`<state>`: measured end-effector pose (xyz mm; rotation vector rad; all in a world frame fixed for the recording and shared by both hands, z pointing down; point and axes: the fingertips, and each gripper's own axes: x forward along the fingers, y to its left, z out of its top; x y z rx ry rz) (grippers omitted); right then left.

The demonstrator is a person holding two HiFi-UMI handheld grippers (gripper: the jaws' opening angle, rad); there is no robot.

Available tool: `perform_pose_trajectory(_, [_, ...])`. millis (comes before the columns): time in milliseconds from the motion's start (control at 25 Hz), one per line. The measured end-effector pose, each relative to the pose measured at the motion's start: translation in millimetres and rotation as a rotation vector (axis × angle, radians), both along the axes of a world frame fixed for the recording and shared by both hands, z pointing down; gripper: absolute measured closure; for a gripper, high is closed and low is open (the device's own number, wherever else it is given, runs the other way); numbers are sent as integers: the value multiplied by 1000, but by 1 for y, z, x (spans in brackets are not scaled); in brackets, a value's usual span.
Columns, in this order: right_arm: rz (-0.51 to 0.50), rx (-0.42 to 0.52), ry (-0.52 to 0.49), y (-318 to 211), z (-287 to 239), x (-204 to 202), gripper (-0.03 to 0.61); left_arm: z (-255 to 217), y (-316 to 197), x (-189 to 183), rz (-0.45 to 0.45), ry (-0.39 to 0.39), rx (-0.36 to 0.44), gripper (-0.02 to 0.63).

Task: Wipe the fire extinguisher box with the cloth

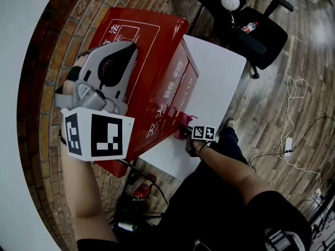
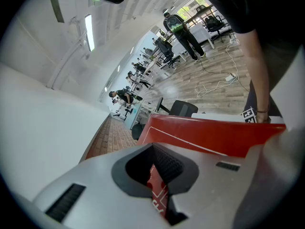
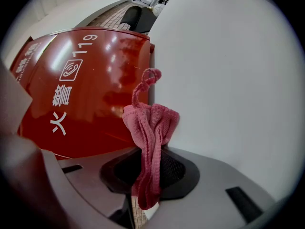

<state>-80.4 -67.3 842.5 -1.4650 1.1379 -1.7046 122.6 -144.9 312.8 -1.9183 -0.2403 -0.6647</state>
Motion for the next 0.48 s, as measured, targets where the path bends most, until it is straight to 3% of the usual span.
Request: perform_pose_trajectory(480, [-13,65,-10,-2,-23,-3,477,0,0,0,-1,-1,-1,583])
